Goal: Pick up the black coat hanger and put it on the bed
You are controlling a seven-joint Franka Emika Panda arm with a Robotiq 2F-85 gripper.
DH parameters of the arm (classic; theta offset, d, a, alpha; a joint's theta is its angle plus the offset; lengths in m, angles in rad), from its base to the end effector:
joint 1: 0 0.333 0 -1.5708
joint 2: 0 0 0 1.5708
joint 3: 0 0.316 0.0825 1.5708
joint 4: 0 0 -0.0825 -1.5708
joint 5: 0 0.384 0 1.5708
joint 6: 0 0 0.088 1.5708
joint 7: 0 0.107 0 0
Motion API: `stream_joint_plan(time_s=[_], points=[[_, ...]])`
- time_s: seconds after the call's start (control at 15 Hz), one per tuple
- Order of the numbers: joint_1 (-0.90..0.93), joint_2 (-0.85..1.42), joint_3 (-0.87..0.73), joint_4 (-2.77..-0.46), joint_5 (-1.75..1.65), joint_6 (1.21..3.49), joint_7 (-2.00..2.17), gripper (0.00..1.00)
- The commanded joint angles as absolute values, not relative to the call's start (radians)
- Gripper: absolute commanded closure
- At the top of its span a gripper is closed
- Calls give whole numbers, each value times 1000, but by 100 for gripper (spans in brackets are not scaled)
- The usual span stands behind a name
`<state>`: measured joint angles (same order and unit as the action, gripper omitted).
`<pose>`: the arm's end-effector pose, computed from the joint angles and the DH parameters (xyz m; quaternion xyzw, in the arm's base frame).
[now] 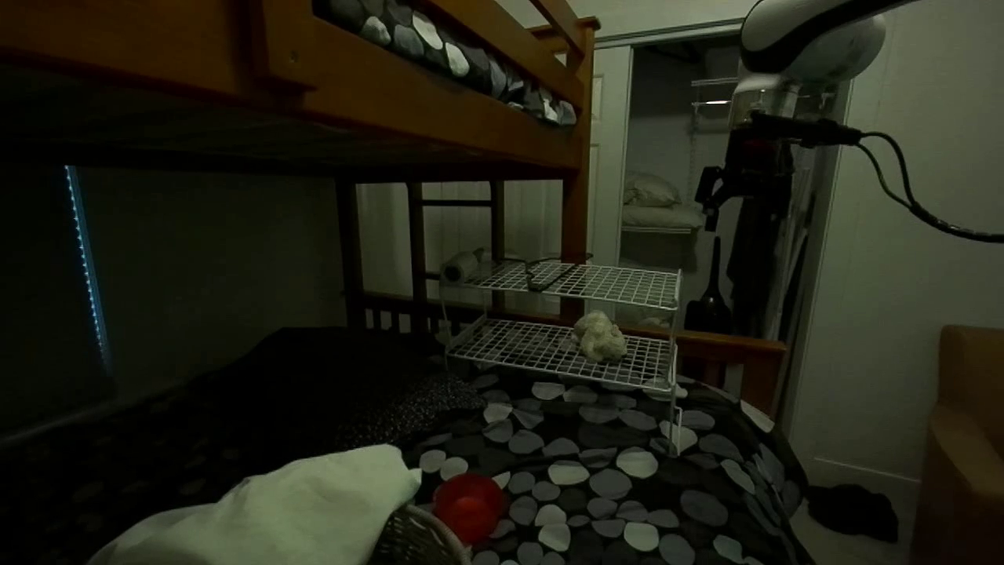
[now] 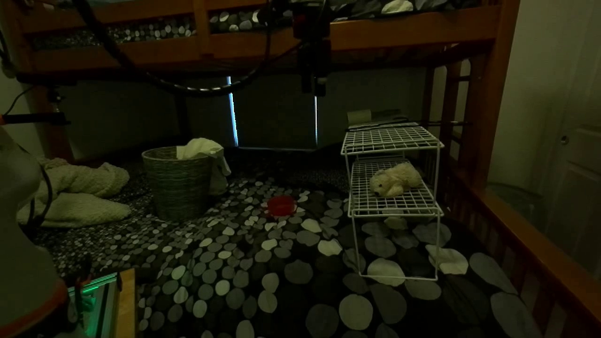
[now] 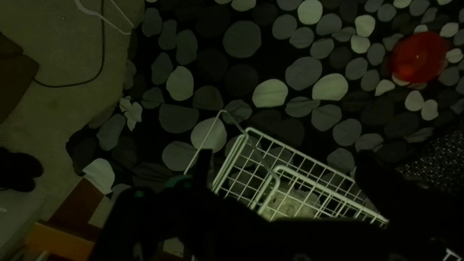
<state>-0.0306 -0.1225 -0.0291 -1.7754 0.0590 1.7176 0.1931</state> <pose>0.5268 -0.0269 0.6065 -0.9906 0.1292 -0.0302 0.0332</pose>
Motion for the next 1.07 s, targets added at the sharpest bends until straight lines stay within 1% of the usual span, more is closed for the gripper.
stream_joint_plan(time_s=[0.0,0.13,0.2,0.33,0.6,0.87,1.0], points=[[-33,-119,-28,-1772,59,1715,190,0],[-29,-119,-21,-1778,59,1715,191,0],[-34,-122,-21,-1784,68,1708,258,0],[-51,-41,-31,-1722,67,1747,369,0],[-80,176,-74,-1489,172,1819,452,0],[-111,344,-89,-1256,329,1894,503,0],[-116,419,-90,-1136,337,1951,536,0]])
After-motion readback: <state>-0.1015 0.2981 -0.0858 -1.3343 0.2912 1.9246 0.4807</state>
